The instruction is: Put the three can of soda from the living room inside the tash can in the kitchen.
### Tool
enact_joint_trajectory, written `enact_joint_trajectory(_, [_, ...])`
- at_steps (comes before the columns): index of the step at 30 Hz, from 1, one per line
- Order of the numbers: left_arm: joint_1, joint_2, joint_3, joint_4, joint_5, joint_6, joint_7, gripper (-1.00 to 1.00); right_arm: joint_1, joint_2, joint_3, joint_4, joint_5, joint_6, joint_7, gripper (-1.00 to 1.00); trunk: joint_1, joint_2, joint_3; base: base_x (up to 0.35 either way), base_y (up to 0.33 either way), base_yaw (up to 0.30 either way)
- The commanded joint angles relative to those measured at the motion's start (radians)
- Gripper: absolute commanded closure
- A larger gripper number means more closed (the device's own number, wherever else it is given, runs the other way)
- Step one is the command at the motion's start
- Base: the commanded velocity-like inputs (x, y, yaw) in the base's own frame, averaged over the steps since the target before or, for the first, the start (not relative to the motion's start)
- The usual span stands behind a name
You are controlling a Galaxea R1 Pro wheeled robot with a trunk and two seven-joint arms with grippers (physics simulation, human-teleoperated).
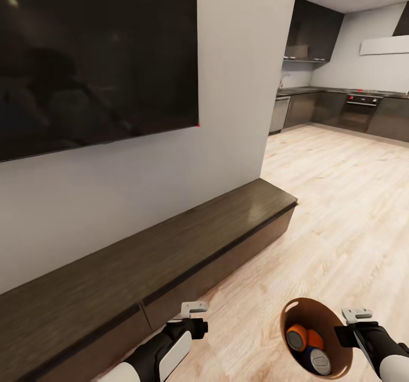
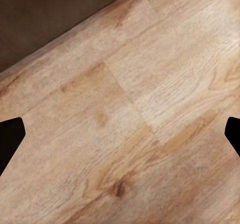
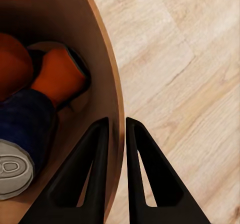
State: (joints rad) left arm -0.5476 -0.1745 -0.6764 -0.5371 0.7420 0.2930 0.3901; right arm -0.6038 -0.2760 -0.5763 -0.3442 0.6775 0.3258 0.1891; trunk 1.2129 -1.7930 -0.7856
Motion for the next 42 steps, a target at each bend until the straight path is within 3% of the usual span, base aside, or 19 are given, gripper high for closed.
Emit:
enact_joint_trajectory(1, [0.000, 0.000, 0.000, 0.000, 0.000, 0.000, 0.000, -1.00, -0.001, 0.000, -0.002, -0.001, -0.006, 0.000, 0.006, 1.00, 0.000, 0.000, 0.000, 0.000, 0.000, 0.000])
enact_joint_trajectory(5, [0.000, 0.000, 0.000, 0.000, 0.000, 0.000, -0.001, -1.00, 0.000, 0.000, -0.002, -0.001, -0.006, 0.000, 0.006, 1.00, 0.000, 0.000, 0.000, 0.000, 0.000, 0.000])
enact_joint_trajectory(31, [0.000, 0.000, 0.000, -0.002, -0.001, 0.000, -0.005, -1.00, 0.000, 0.002, 0.003, -0.001, -0.004, -0.002, 0.006, 1.00, 0.100, -0.182, -0.081, 0.000, 0.000, 0.000])
enact_joint_trajectory(42, [0.000, 0.000, 0.000, -0.005, -0.001, 0.000, -0.005, -1.00, 0.000, 0.003, 0.002, -0.001, -0.003, -0.038, 0.006, 1.00, 0.142, -0.259, -0.116, 0.000, 0.000, 0.000])
